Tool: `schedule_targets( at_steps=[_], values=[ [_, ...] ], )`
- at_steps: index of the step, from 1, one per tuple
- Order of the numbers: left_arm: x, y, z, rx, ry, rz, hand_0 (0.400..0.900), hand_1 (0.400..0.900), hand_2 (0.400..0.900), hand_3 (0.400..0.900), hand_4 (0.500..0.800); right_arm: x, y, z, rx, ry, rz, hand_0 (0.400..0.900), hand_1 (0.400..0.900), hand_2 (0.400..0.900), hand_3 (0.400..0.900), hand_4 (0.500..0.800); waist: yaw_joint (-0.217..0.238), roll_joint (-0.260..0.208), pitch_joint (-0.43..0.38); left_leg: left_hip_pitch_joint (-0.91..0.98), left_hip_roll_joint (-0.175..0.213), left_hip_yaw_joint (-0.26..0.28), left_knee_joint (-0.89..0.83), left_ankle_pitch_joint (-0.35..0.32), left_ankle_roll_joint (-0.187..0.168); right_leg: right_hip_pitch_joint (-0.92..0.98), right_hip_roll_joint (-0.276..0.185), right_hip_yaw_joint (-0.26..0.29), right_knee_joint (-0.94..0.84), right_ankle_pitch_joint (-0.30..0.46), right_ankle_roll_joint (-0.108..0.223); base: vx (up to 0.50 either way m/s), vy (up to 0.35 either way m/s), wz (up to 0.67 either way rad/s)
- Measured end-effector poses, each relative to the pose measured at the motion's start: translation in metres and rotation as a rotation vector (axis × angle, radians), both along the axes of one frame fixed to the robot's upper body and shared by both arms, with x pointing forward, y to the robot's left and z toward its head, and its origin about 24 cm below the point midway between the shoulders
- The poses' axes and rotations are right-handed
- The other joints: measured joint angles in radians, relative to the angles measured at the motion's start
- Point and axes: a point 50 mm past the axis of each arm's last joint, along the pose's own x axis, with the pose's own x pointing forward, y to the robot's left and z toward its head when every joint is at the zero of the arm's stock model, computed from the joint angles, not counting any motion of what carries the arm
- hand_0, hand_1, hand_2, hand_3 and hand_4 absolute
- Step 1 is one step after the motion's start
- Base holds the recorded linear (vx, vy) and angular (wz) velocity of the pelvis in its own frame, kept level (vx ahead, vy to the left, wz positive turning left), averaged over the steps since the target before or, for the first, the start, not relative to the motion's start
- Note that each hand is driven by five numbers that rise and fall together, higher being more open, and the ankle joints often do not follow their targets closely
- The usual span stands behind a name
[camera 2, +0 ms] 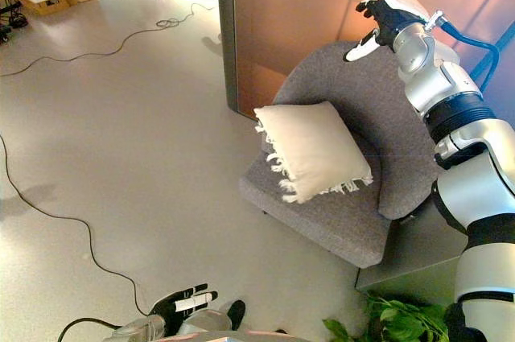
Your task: Pick up the pillow and put it on the sofa.
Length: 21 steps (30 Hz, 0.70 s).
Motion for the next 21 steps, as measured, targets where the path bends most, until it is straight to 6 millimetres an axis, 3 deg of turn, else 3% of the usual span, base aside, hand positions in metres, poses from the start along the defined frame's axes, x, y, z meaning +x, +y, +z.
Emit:
schedule_targets(
  at_steps=[4, 8, 11, 14, 18, 21],
  values=[
    [-0.002, 0.0, -0.001, 0.004, 0.007, -0.001, 0.9, 0.9, 0.9, 0.9, 0.8, -0.002, -0.001, -0.007, 0.105, -0.021, 0.019, 0.9, 0.9, 0.9, 0.9, 0.8, -0.025, 0.006, -0.004, 0.002, 0.002, 0.009, -0.002, 0.002, 0.003, -0.011, 0.0, 0.009, 0.003, 0.0, 0.0, -0.04, 0.022, -0.23],
    [-0.001, -0.001, 0.0, 0.001, 0.001, -0.001, 0.9, 0.9, 0.9, 0.9, 0.8, -0.013, -0.002, -0.046, 0.307, -0.013, 0.071, 0.9, 0.9, 0.9, 0.9, 0.8, -0.054, 0.013, -0.011, 0.012, 0.006, 0.044, -0.017, 0.003, 0.005, -0.023, 0.0, 0.044, 0.013, 0.001, 0.001, -0.08, 0.022, -0.24],
    [-0.001, -0.001, 0.0, 0.005, 0.0, 0.007, 0.9, 0.9, 0.9, 0.9, 0.8, -0.031, -0.011, -0.108, 0.486, 0.04, 0.035, 0.9, 0.9, 0.9, 0.9, 0.8, -0.097, 0.015, -0.014, 0.016, 0.007, 0.065, -0.023, 0.003, 0.007, -0.029, -0.001, 0.064, 0.02, 0.002, 0.003, -0.06, 0.007, -0.31],
    [-0.005, -0.002, -0.002, 0.016, 0.011, 0.042, 0.9, 0.9, 0.9, 0.9, 0.8, -0.063, -0.015, -0.189, 0.635, 0.159, -0.074, 0.9, 0.9, 0.9, 0.9, 0.8, -0.144, 0.019, -0.014, 0.017, 0.011, 0.096, -0.024, -0.002, 0.012, -0.038, 0.001, 0.093, 0.022, 0.005, 0.006, -0.04, 0.009, -0.39],
    [-0.014, -0.009, -0.006, 0.009, 0.025, 0.087, 0.9, 0.9, 0.9, 0.9, 0.8, -0.131, -0.015, -0.288, 0.846, 0.311, -0.258, 0.9, 0.9, 0.9, 0.9, 0.8, -0.206, 0.035, -0.01, 0.036, 0.021, 0.147, -0.024, -0.015, 0.02, -0.033, 0.008, 0.142, 0.014, 0.013, 0.006, -0.03, 0.016, -0.35],
    [-0.017, -0.018, -0.008, -0.004, 0.022, 0.097, 0.9, 0.9, 0.9, 0.9, 0.8, -0.188, -0.004, -0.349, 0.983, 0.457, -0.412, 0.9, 0.9, 0.9, 0.9, 0.8, -0.251, 0.046, -0.007, 0.054, 0.03, 0.176, -0.026, -0.026, 0.016, -0.021, 0.013, 0.164, 0.001, 0.02, 0.006, -0.04, 0.018, -0.19]
  ],
)
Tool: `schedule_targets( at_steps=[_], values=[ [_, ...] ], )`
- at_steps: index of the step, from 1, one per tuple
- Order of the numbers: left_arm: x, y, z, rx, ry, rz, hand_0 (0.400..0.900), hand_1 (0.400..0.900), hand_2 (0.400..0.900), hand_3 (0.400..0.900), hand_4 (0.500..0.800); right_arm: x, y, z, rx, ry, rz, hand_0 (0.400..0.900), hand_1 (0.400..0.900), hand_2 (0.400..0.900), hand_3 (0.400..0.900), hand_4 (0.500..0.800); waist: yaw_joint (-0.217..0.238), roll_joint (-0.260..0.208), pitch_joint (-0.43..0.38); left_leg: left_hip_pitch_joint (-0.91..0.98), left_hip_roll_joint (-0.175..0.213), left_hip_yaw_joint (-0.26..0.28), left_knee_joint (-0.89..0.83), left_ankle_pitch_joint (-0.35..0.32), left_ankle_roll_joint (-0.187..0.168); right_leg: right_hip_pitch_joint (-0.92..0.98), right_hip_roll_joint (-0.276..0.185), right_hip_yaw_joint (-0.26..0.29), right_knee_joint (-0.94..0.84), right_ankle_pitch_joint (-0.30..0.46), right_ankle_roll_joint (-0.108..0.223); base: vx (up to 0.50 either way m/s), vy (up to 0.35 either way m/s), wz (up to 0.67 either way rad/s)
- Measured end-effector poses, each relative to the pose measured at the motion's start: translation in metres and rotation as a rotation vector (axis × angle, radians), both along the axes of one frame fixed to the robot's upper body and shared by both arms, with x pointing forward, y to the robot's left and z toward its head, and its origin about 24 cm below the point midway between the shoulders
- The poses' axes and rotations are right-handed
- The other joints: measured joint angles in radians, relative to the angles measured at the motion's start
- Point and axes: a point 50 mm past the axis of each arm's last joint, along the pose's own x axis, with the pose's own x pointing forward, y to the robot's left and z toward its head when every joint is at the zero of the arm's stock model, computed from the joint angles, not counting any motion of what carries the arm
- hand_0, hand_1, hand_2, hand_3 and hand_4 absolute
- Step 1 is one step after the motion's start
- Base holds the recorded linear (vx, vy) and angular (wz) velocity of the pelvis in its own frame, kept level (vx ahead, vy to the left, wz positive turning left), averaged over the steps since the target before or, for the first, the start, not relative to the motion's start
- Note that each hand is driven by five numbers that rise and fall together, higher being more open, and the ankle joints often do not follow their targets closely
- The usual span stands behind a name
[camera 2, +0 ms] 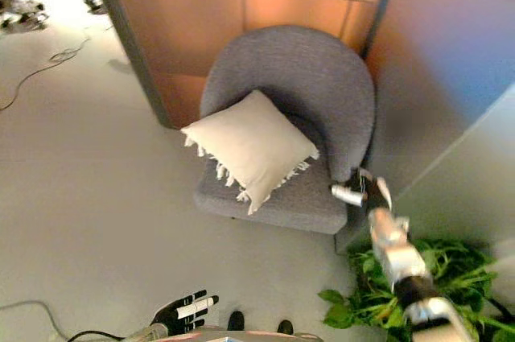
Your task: Pick up the pillow and put it on the sofa.
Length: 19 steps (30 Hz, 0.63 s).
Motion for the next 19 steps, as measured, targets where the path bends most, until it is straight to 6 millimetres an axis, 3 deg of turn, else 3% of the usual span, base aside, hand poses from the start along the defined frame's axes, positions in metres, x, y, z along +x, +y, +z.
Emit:
schedule_targets(
  at_steps=[6, 11, 14, 19],
  values=[
    [0.012, -0.004, 0.002, 0.003, -0.045, -0.007, 0.9, 0.9, 0.9, 0.9, 0.8, -0.084, 0.01, -0.073, 0.123, 0.374, -0.176, 0.9, 0.9, 0.9, 0.9, 0.8, -0.019, 0.013, -0.005, 0.017, 0.021, 0.028, -0.009, -0.008, -0.014, -0.001, 0.01, -0.001, -0.003, 0.014, -0.009, -0.04, 0.017, -0.13],
    [0.004, -0.007, -0.003, -0.004, -0.008, -0.004, 0.9, 0.9, 0.9, 0.9, 0.8, -0.144, 0.018, -0.1, 0.238, 0.615, -0.289, 0.9, 0.9, 0.9, 0.9, 0.8, -0.017, 0.034, -0.024, 0.018, 0.024, 0.031, 0.0, -0.008, -0.016, 0.0, 0.013, 0.001, -0.003, 0.015, -0.011, 0.0, 0.008, -0.08],
    [0.0, -0.004, -0.004, -0.004, 0.005, -0.004, 0.9, 0.9, 0.9, 0.9, 0.8, -0.16, 0.025, -0.105, 0.289, 0.678, -0.301, 0.9, 0.9, 0.9, 0.9, 0.8, -0.017, 0.038, -0.027, 0.023, 0.024, 0.034, 0.0, -0.008, -0.016, 0.003, 0.013, 0.004, -0.003, 0.015, -0.012, 0.0, 0.01, -0.06],
    [-0.005, -0.003, -0.005, -0.015, 0.023, -0.019, 0.9, 0.9, 0.9, 0.9, 0.8, -0.155, 0.023, -0.103, 0.322, 0.632, -0.331, 0.9, 0.9, 0.9, 0.9, 0.8, -0.016, 0.038, -0.035, 0.033, 0.025, 0.042, -0.004, -0.019, -0.015, 0.0, 0.013, 0.014, 0.006, 0.013, -0.014, 0.0, 0.014, -0.08]
  ],
)
